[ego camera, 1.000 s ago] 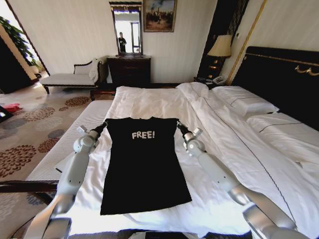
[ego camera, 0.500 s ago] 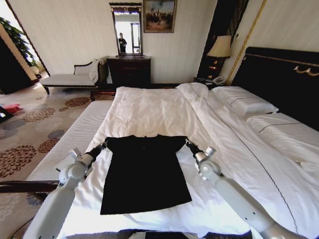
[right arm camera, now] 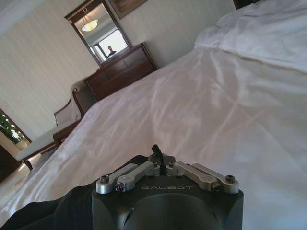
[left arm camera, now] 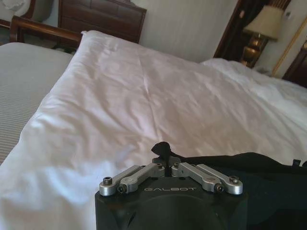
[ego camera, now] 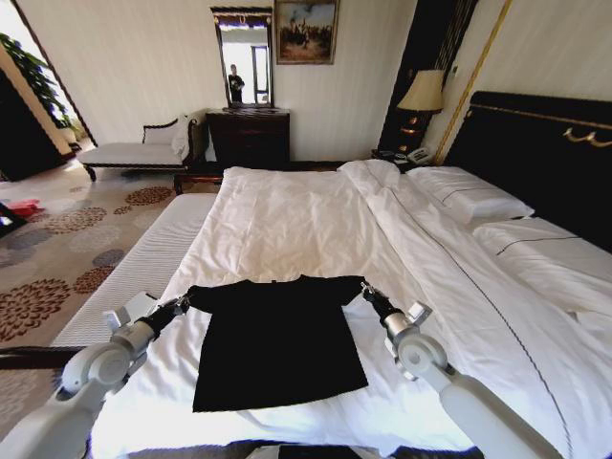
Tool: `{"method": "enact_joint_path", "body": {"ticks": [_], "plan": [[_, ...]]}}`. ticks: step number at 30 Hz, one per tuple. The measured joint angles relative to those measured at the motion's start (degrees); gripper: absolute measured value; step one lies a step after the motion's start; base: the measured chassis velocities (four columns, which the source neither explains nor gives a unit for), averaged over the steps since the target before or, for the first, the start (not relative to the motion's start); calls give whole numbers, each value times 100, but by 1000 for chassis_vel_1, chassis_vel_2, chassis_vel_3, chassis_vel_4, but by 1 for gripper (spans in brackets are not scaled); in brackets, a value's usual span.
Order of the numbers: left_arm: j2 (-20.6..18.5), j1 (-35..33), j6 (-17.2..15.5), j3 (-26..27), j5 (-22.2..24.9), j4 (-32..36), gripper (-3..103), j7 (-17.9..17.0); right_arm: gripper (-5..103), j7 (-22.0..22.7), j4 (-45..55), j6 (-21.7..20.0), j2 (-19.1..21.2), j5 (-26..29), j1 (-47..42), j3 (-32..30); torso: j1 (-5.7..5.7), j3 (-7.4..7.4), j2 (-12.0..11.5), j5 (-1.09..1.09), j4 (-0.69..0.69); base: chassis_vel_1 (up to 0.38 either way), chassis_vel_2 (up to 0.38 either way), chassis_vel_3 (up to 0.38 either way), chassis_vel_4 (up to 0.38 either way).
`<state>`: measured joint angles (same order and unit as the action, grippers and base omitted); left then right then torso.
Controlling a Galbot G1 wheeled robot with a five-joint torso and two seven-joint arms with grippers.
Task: Fold the clothes on the bed.
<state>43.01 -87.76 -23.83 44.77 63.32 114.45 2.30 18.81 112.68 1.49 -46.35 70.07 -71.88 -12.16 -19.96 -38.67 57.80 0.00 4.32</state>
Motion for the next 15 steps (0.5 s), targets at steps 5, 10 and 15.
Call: {"method": "enact_joint_path", "body": {"ticks": [5,10,15], "plan": [[-339,-373,-152,80,-275,167,1,65,1,32,90,-30,5,-187,-362,-4,0,0,-1,-2,1,0,0,0,0],[-353,-723,-187,59,-550,257,1,97,1,34,103,-30,-44,-276,-629,-68,0,0,-1,0,-1,0,0,0,0],[-316,-1152,-255,114,-682,366,1,127,1,38,112,-74,-9,-367,-843,-60,0,0,-1,1,0,0,0,0,0]]}}
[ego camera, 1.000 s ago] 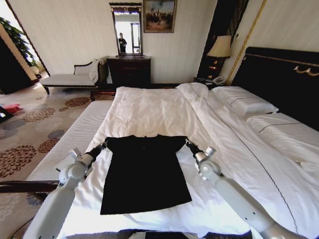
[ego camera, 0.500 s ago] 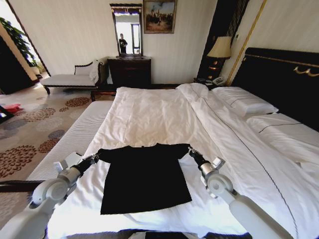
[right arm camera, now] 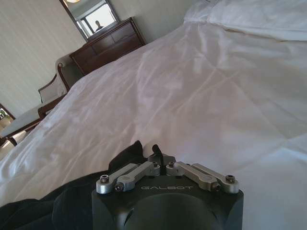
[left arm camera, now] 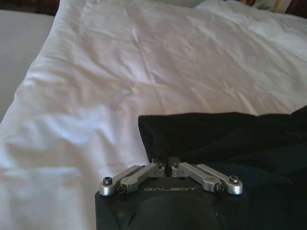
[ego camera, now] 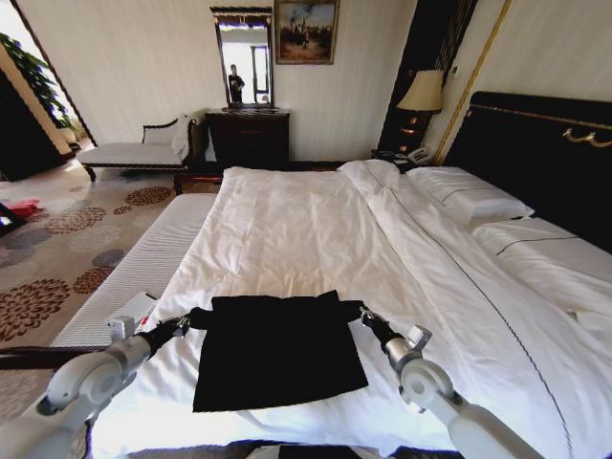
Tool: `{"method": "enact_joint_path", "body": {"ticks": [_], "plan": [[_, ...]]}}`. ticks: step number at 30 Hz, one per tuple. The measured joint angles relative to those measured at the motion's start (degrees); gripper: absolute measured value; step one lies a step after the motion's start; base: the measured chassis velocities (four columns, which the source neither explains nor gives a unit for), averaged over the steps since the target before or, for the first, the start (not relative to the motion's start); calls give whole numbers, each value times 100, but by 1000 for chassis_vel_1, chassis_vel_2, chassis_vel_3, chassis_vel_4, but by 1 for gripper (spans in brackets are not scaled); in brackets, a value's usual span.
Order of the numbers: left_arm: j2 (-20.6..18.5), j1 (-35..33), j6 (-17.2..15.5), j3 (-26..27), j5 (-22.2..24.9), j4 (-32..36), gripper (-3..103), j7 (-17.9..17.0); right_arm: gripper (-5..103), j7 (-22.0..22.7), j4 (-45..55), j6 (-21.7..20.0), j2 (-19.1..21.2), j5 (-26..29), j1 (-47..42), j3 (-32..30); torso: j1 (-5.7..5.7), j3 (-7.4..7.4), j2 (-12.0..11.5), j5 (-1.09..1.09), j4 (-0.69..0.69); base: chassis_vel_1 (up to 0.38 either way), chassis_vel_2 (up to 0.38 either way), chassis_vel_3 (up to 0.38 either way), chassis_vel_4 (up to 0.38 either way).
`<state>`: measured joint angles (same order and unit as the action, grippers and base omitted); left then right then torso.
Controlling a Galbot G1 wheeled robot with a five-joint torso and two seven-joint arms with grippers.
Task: Fold the clothes on the bed.
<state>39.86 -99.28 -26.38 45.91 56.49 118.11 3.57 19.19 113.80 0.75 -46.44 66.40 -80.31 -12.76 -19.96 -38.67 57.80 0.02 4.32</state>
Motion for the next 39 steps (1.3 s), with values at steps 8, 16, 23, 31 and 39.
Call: {"method": "enact_joint_path", "body": {"ticks": [8,16,23,31,39], "plan": [[-22,-682,38,287,-358,-3,1,108,1,186,112,-69,21,-169,-181,253,0,0,0,-1,0,0,0,0,0],[14,-728,131,214,-644,-92,1,151,1,298,153,-91,7,-315,-232,401,0,0,0,-1,-1,0,0,0,0],[27,-677,125,164,-576,18,1,147,4,329,138,-92,13,-348,-323,326,0,0,0,-2,0,0,0,0,0],[-41,-678,63,176,-538,85,1,212,0,339,290,-90,87,-378,-522,201,0,0,0,-1,-1,0,0,0,0],[-34,-751,84,219,-675,111,1,269,0,418,308,-84,89,-522,-588,114,0,-1,0,-2,-1,0,0,0,0]]}}
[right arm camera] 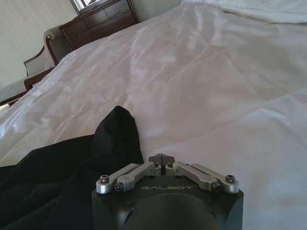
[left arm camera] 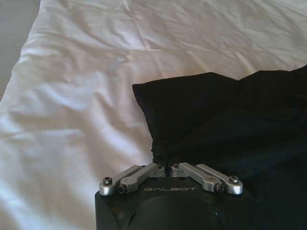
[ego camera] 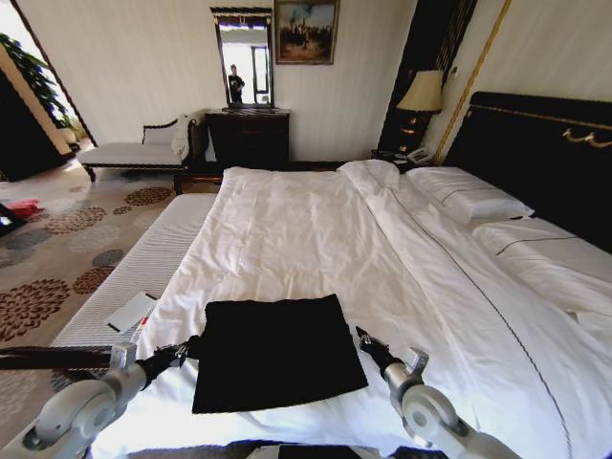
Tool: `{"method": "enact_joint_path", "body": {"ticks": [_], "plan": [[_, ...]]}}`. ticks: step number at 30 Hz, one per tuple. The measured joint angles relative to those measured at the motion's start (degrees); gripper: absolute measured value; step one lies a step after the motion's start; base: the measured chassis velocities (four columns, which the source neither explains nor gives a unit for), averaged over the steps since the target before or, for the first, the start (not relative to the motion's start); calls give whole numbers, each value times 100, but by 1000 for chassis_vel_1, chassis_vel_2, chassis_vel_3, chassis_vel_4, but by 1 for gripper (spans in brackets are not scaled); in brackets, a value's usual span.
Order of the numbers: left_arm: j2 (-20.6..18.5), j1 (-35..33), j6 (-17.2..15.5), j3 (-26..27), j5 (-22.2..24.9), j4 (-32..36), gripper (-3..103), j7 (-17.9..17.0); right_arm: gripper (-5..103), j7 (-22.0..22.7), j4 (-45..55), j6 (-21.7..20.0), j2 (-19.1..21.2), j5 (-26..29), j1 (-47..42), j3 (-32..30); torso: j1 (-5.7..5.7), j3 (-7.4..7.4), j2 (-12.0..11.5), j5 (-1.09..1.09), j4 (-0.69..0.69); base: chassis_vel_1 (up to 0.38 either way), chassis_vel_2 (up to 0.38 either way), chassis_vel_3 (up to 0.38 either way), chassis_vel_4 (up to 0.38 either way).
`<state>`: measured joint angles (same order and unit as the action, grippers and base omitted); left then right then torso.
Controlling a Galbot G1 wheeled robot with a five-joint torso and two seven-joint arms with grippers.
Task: Fold the clothes on the bed.
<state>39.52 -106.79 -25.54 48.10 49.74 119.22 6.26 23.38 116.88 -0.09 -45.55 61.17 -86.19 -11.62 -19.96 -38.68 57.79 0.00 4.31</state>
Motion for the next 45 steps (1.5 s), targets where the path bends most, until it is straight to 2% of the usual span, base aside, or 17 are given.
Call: {"method": "enact_joint_path", "body": {"ticks": [1,3,4,5,6,8,10,13,14,15,17,20,22,25,27,31,45], "plan": [[0,-1,3,6,-13,2,1,1,-1,9,0,1,-2,-13,1,-7,0,0,0,0,0,0,0,0,0],[71,91,27,56,-65,16,2,0,9,35,-13,19,-45,-45,118,-88,0,0,0,-1,0,0,0,0,0],[124,163,22,76,-39,35,7,-8,15,43,-13,22,-65,-12,190,-128,0,1,0,0,0,0,0,0,0],[124,163,22,76,-39,35,7,-8,15,43,-13,22,-65,-12,190,-128,0,1,0,0,0,0,0,0,0],[154,204,15,88,-19,48,12,-11,15,50,-13,22,-76,21,243,-150,0,0,0,0,0,0,0,0,0],[303,395,-57,156,117,130,24,-18,25,91,-24,18,-116,199,502,-263,0,0,0,0,-1,0,0,0,0],[369,482,-98,187,205,181,24,-20,31,106,-34,4,-124,301,603,-314,0,0,0,0,-1,0,0,0,0],[606,848,-256,240,611,295,40,-36,48,131,-88,-70,-135,580,892,-449,0,0,0,-1,-2,0,0,0,0],[692,1026,-323,230,752,276,46,-82,48,130,-128,-91,-140,623,959,-469,0,0,0,-1,-2,0,0,0,0],[812,1292,-423,171,925,173,51,-161,53,125,-184,-109,-153,654,1027,-479,0,0,0,-2,0,0,0,0,0],[899,1490,-490,111,1013,55,51,-229,58,116,-235,-119,-172,667,1070,-481,0,0,0,0,0,0,0,0,0],[1154,2090,-745,-100,1259,-375,68,-325,74,62,-372,-135,-247,671,1157,-474,-1,0,-1,1,1,0,0,0,0],[1213,2243,-838,-143,1368,-502,73,-330,74,48,-413,-136,-273,669,1172,-464,-1,0,-1,1,1,0,0,0,0],[1294,2553,-1038,-186,1613,-868,83,-240,90,17,-532,-137,-346,654,1187,-433,-1,0,-1,-1,1,0,0,0,0],[1344,2691,-1116,-190,1751,-1134,89,-153,96,6,-619,-138,-380,629,1188,-412,-1,0,-1,-1,1,0,0,0,0],[1524,2850,-1252,-239,1992,-1498,99,-7,100,-24,-767,-138,-404,614,1243,-364,-1,0,-1,1,-1,0,0,0,0],[2034,3450,-1291,-636,1790,-2364,100,125,100,-5,-1074,-159,-496,527,1548,-72,0,0,-1,-1,1,0,0,0,0]]}}
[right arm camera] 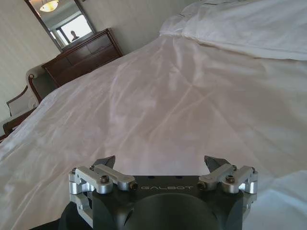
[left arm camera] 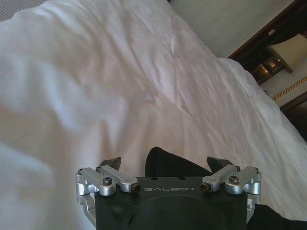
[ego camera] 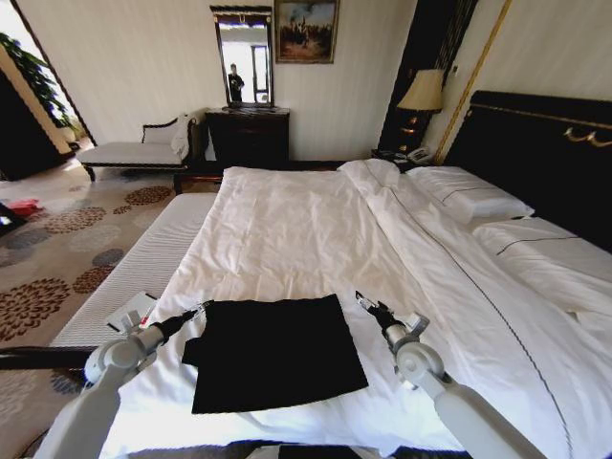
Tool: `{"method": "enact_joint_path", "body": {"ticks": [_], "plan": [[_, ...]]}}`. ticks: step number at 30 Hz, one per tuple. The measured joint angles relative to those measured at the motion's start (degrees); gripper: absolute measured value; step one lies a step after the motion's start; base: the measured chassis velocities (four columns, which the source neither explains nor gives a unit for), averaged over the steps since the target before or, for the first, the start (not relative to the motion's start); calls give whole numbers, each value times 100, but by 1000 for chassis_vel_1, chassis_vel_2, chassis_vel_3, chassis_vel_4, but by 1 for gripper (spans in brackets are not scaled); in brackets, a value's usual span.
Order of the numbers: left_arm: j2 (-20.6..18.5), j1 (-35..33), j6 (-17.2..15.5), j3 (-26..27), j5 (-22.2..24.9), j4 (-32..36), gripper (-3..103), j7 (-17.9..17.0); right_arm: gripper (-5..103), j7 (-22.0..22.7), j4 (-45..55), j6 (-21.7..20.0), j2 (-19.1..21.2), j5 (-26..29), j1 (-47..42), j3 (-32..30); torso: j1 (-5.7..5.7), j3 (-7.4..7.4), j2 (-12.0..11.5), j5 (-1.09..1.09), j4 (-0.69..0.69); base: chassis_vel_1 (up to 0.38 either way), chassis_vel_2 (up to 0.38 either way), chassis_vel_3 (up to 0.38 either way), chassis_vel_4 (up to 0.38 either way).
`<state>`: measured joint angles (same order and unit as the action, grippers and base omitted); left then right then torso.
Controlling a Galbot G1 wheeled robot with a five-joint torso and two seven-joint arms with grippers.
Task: Fold the clothes on the bed.
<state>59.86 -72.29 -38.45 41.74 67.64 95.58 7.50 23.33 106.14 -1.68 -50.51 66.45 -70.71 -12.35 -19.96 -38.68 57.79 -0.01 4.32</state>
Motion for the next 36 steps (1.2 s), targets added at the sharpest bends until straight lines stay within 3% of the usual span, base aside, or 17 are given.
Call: {"method": "enact_joint_path", "body": {"ticks": [4,6,8,12,15,20,23,27,32,36], "plan": [[105,61,2,-105,-88,-47,101,22,100,4,-14,-1,-2,-9,13,3,-1,0,0,1,0,0,0,0,0],[121,52,11,-160,-201,-62,92,58,100,5,-11,-3,-1,-14,5,-1,-1,0,0,0,-1,0,0,0,0],[128,54,20,-177,-236,-75,92,63,100,6,-11,-4,0,-14,-1,-9,0,0,1,0,-1,0,0,0,0],[155,108,76,-193,-275,-140,70,63,100,6,-13,-5,2,-17,-27,-51,0,0,1,1,-1,0,0,0,0],[158,107,104,-192,-297,-153,65,62,100,6,-13,-5,0,-19,-40,-57,0,0,1,0,-1,0,0,0,0],[178,109,199,-145,-321,-187,43,63,100,4,-13,-5,-13,-46,-79,-72,0,0,1,1,-1,0,0,0,0],[188,111,221,-121,-322,-193,38,64,100,2,-13,-5,-22,-71,-95,-72,1,0,1,1,-1,0,0,0,0],[233,90,237,-105,-332,-193,16,67,100,0,-12,-2,-35,-90,-96,-66,0,0,1,0,-1,0,0,0,0],[276,63,237,-105,-374,-180,2,67,100,0,3,-2,-24,-92,-86,-65,0,0,1,1,-1,0,0,0,0],[281,37,237,-96,-410,-151,0,64,100,0,8,-1,-14,-96,-89,-74,0,0,1,1,-1,0,0,0,0]]}}
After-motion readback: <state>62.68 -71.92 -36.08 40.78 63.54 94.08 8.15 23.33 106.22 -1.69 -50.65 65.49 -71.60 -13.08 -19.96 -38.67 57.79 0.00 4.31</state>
